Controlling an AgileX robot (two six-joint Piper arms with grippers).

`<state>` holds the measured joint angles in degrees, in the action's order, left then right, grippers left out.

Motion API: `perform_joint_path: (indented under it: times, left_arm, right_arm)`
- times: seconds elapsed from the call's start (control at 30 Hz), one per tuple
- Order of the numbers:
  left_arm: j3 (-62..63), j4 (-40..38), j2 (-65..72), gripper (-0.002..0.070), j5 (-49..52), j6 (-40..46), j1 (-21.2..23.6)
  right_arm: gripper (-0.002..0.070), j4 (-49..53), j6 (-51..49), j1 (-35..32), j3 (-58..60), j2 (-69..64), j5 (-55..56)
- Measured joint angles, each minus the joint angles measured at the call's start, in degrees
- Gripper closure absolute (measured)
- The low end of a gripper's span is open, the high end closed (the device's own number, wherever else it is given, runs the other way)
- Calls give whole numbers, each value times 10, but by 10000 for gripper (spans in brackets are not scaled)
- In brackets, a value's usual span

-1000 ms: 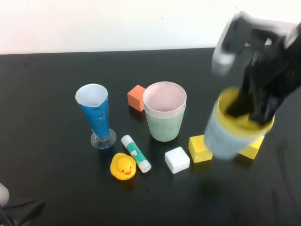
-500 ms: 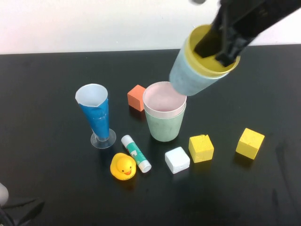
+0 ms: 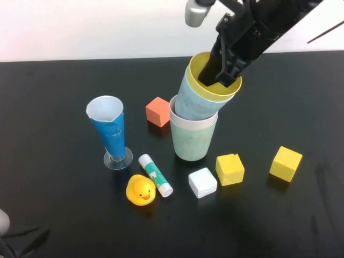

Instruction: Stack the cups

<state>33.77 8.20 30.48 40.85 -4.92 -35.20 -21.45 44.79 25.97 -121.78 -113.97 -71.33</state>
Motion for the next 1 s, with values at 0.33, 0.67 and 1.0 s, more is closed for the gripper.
perform_joint_path:
  times: [0.33, 0.67, 1.0]
  left_arm:
    - [0, 17, 0, 675, 0, 0, 0]
    - [0, 18, 0, 675, 0, -23, 0]
    - [0, 59, -4, 675, 0, -114, 0]
  right_arm:
    - [587, 0, 0, 0, -2, -7, 0]
    - [384, -11, -21, 0, -6, -17, 0]
    - [482, -23, -42, 0, 40, 56, 0]
